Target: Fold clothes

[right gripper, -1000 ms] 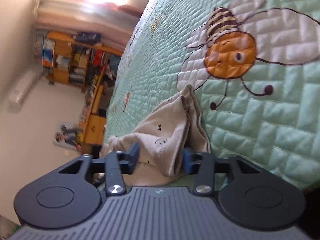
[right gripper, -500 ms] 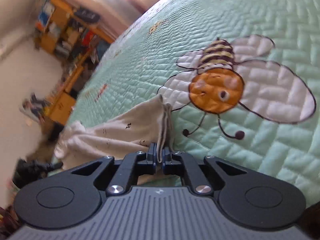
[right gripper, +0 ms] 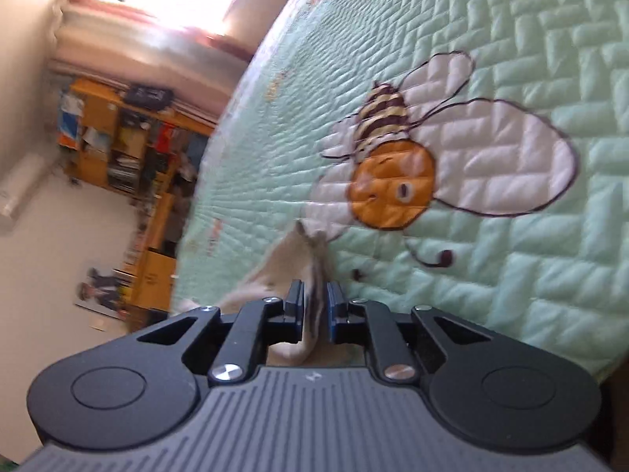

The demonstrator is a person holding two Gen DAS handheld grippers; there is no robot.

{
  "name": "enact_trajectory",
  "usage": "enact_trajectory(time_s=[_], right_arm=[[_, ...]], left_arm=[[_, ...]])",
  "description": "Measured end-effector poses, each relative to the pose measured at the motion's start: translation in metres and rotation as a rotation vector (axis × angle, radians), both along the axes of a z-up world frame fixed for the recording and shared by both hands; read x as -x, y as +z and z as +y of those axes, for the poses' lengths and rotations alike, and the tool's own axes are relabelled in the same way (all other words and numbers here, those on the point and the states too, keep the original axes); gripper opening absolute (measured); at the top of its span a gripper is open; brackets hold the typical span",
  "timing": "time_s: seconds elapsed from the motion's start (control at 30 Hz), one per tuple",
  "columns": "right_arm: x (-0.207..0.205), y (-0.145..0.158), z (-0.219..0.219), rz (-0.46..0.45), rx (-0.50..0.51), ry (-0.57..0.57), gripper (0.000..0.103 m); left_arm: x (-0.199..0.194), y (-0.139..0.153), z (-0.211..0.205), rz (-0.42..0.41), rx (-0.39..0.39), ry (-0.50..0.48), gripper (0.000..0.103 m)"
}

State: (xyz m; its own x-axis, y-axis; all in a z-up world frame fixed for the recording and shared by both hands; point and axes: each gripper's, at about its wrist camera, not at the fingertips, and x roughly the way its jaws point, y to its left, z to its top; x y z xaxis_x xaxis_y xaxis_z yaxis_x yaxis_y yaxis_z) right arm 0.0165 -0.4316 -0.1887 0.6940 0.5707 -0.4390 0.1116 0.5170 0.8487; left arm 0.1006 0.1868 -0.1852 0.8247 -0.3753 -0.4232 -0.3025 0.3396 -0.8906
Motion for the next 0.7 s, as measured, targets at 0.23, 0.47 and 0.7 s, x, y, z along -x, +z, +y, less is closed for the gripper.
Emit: enact_trajectory(time_s=[0.23,0.47,0.7], right_arm=[[0.002,0.004,0.009,-0.005,0.013,-0.006,0.018],[0.002,0.009,0.024,-0.021,0.058,0.004,0.022],[0.003,0.011,0.031,-0.034,0.093,-0.004,0.025]], left_arm=[[-0.011,0.001,0.018,0.051,-0.118,0.131,0.052],[-0.018,-0.003,0.018,0.094,-0.190,0.195,0.028],[-0.012,0.005,0.026,0.095,-0.192,0.152,0.000]])
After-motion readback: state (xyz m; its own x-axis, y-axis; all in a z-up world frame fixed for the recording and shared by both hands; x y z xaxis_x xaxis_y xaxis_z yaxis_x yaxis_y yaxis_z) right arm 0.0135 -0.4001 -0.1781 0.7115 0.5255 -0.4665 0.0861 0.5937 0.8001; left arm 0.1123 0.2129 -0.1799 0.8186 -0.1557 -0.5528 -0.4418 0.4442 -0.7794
